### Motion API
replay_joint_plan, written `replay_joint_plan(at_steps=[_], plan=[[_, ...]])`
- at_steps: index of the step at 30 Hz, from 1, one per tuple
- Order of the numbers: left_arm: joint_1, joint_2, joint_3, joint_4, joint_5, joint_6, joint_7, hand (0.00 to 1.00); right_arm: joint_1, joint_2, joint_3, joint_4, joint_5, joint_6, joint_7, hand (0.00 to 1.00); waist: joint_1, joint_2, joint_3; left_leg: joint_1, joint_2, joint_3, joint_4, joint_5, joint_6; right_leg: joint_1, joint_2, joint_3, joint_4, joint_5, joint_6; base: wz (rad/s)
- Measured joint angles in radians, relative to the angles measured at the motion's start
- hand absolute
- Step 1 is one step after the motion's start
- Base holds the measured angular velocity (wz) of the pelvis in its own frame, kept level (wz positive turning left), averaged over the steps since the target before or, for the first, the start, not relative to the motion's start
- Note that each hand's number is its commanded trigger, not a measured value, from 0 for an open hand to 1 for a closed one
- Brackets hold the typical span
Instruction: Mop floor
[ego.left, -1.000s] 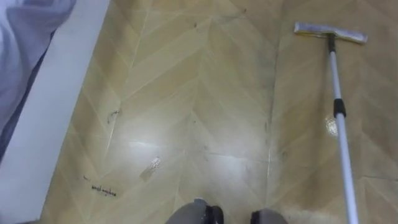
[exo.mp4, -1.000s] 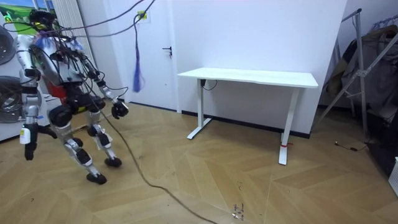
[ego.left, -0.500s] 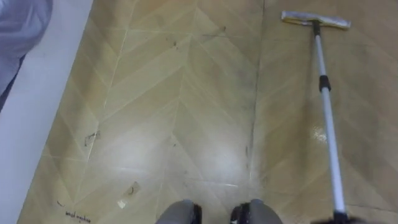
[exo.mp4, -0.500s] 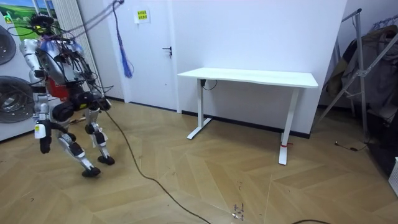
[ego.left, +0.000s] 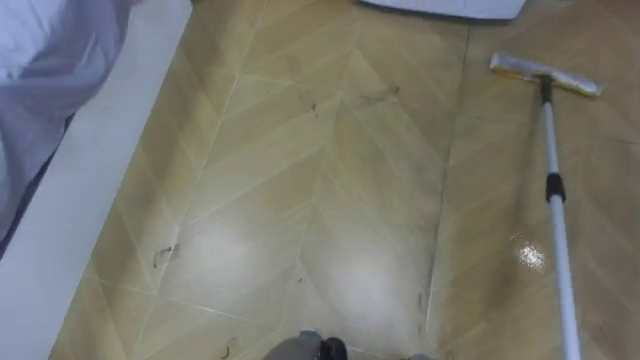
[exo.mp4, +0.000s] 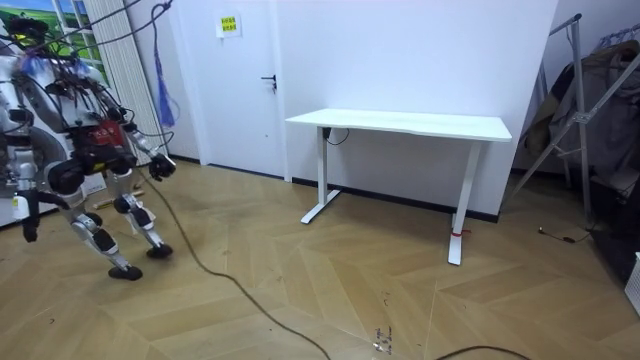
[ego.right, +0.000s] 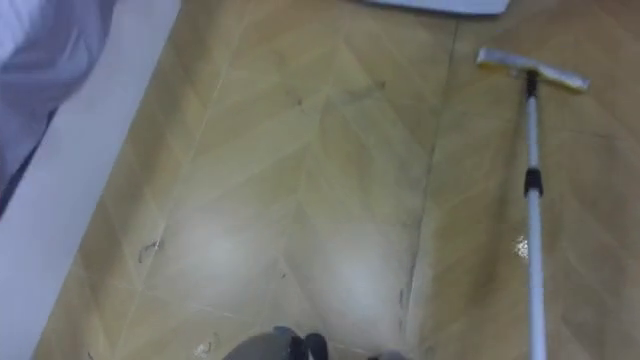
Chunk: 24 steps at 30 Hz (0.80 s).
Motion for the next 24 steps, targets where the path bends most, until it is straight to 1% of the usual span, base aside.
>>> replay_joint_plan(at_steps=[1,2,3,4,6,7,8,9,10,11,12,13,14,15,16,17,18,19,20,21,22,23,24], plan=[[0.0,0.001,-0.004,0.012,0.0,0.0,0.006,0.0,0.006,0.022,-0.003,-0.005,0.001,-0.002,-0.004,1.0,-0.012,-0.006,0.0015,0.011,-0.009,0.0,-0.009,0.0,-0.001,-0.011,0.001,0.003,-0.112,0.025,-0.013,-0.2],[0.0,0.001,-0.004,0.018,0.0,0.0,0.012,0.0,0.005,0.03,-0.008,-0.006,0.0,-0.002,-0.009,1.0,-0.021,-0.011,0.002,0.016,-0.019,0.001,-0.015,-0.001,-0.002,-0.011,-0.002,0.003,-0.159,0.06,-0.017,0.0],[-0.003,-0.013,-0.003,0.034,0.001,0.001,0.019,0.0,0.002,0.036,-0.025,-0.007,-0.002,-0.001,-0.012,1.0,-0.03,-0.013,0.0059,0.024,-0.023,0.0,-0.024,-0.004,-0.004,-0.007,-0.004,-0.005,-0.188,0.103,-0.032,-0.07],[-0.003,-0.029,-0.003,0.041,0.002,0.001,0.018,0.0,-0.011,0.037,-0.045,-0.01,-0.014,0.004,-0.017,1.0,-0.019,-0.003,0.0024,0.036,-0.013,-0.001,-0.043,-0.002,-0.009,0.011,0.002,-0.021,-0.226,0.119,-0.041,-0.13],[-0.003,-0.036,-0.003,0.055,0.001,0.001,0.018,0.0,-0.041,0.045,-0.066,-0.013,-0.02,0.016,-0.031,1.0,-0.011,0.001,0.0036,0.055,-0.005,-0.007,-0.074,0.007,-0.018,0.036,0.014,-0.025,-0.268,0.136,-0.046,-0.19],[-0.002,-0.032,-0.003,0.059,-0.012,0.002,0.018,0.0,-0.076,0.044,-0.071,-0.023,-0.018,0.033,-0.031,1.0,-0.001,-0.005,0.0061,0.067,0.001,-0.007,-0.091,0.012,-0.023,0.05,0.016,-0.026,-0.291,0.145,-0.05,-0.11],[-0.003,-0.028,-0.005,0.062,-0.018,0.002,0.018,0.0,-0.098,0.042,-0.071,-0.025,-0.013,0.041,-0.032,1.0,0.002,-0.008,0.0083,0.072,0.002,-0.007,-0.098,0.015,-0.025,0.056,0.017,-0.028,-0.3,0.148,-0.052,0.0],[-0.003,-0.024,-0.005,0.065,-0.019,0.002,0.018,0.0,-0.139,0.035,-0.07,-0.026,0.001,0.057,-0.031,1.0,0.002,-0.011,0.0091,0.074,0.006,-0.012,-0.102,0.018,-0.028,0.063,0.018,-0.037,-0.31,0.152,-0.055,0.11],[-0.004,-0.019,-0.005,0.065,-0.019,0.001,0.018,0.0,-0.178,0.029,-0.072,-0.031,0.007,0.059,-0.03,1.0,0.005,-0.01,0.0088,0.076,0.007,-0.021,-0.102,0.019,-0.03,0.07,0.018,-0.047,-0.316,0.153,-0.057,0.17],[-0.004,-0.016,-0.005,0.065,-0.018,0.001,0.017,0.0,-0.201,0.028,-0.08,-0.031,0.006,0.06,-0.027,1.0,0.007,-0.011,0.0091,0.078,0.009,-0.022,-0.101,0.02,-0.032,0.072,0.018,-0.051,-0.317,0.152,-0.058,0.11],[-0.004,-0.009,-0.005,0.066,-0.016,0.001,0.017,0.0,-0.248,0.023,-0.091,-0.032,0.01,0.062,-0.015,1.0,0.016,-0.025,0.0179,0.08,0.011,-0.021,-0.098,0.02,-0.033,0.073,0.018,-0.054,-0.311,0.15,-0.062,0.05],[-0.004,-0.003,-0.005,0.065,-0.016,0.001,0.017,0.0,-0.286,0.013,-0.101,-0.032,0.016,0.059,0.003,1.0,0.028,-0.034,0.0242,0.077,0.013,-0.022,-0.083,0.014,-0.037,0.071,0.016,-0.06,-0.296,0.141,-0.068,0.06],[-0.004,-0.001,-0.004,0.065,-0.015,0.001,0.016,0.0,-0.299,0.007,-0.102,-0.033,0.018,0.056,0.01,1.0,0.032,-0.035,0.0245,0.072,0.015,-0.025,-0.071,0.009,-0.038,0.07,0.016,-0.066,-0.288,0.136,-0.069,0.13],[-0.004,0.004,-0.004,0.066,-0.018,0.003,0.012,0.0,-0.331,-0.01,-0.108,-0.038,0.027,0.054,0.02,1.0,0.048,-0.039,0.0258,0.067,0.019,-0.026,-0.037,-0.008,-0.041,0.067,0.014,-0.074,-0.26,0.117,-0.073,0.17],[0.001,0.012,-0.004,0.067,-0.019,0.004,0.008,0.0,-0.346,-0.028,-0.109,-0.04,0.041,0.052,0.033,1.0,0.061,-0.043,0.0241,0.059,0.023,-0.025,0.007,-0.032,-0.047,0.062,0.01,-0.078,-0.216,0.084,-0.078,0.19],[0.003,0.016,-0.003,0.066,-0.018,0.005,0.007,0.0,-0.351,-0.036,-0.108,-0.04,0.046,0.049,0.043,1.0,0.063,-0.044,0.0231,0.049,0.025,-0.023,0.034,-0.042,-0.051,0.057,0.007,-0.08,-0.193,0.065,-0.085,0.29],[0.003,0.028,-0.002,0.065,-0.015,0.012,0.003,0.0,-0.358,-0.047,-0.108,-0.04,0.052,0.038,0.059,1.0,0.065,-0.05,0.0229,0.029,0.029,-0.014,0.095,-0.052,-0.063,0.046,-0.001,-0.082,-0.148,0.034,-0.085,0.37],[0.004,0.037,0.001,0.065,-0.009,0.018,-0.008,0.0,-0.356,-0.052,-0.109,-0.041,0.053,0.027,0.071,1.0,0.07,-0.054,0.0218,0.007,0.043,0.009,0.163,-0.051,-0.066,0.042,0.0,-0.081,-0.114,0.011,-0.083,0.3],[0.007,0.038,0.001,0.065,-0.007,0.021,-0.012,0.0,-0.353,-0.053,-0.112,-0.036,0.053,0.022,0.075,1.0,0.076,-0.055,0.0218,-0.002,0.049,0.01,0.195,-0.049,-0.069,0.045,0.002,-0.081,-0.103,0.004,-0.085,0.05],[0.026,0.036,0.003,0.065,-0.007,0.023,-0.019,0.0,-0.347,-0.049,-0.116,-0.028,0.053,0.014,0.087,1.0,0.082,-0.054,0.0214,-0.012,0.056,0.004,0.237,-0.037,-0.088,0.062,0.007,-0.077,-0.099,0.0,-0.087,-0.19],[0.05,0.036,0.003,0.064,-0.007,0.028,-0.034,0.0,-0.325,-0.043,-0.11,-0.027,0.053,0.012,0.1,1.0,0.083,-0.064,0.0143,-0.008,0.053,-0.002,0.237,-0.033,-0.094,0.075,0.003,-0.07,-0.101,-0.001,-0.088,-0.21],[0.06,0.036,0.005,0.064,-0.006,0.031,-0.041,0.0,-0.308,-0.042,-0.107,-0.026,0.054,0.008,0.105,1.0,0.082,-0.07,0.0067,-0.004,0.051,-0.003,0.222,-0.042,-0.091,0.075,0.002,-0.068,-0.105,-0.001,-0.087,0.0],[0.065,0.036,0.021,0.064,0.01,0.031,-0.054,0.0,-0.273,-0.044,-0.105,-0.028,0.054,-0.003,0.112,1.0,0.079,-0.07,0.0001,0.004,0.048,-0.013,0.185,-0.063,-0.085,0.076,0.001,-0.066,-0.107,0.005,-0.075,0.22]])
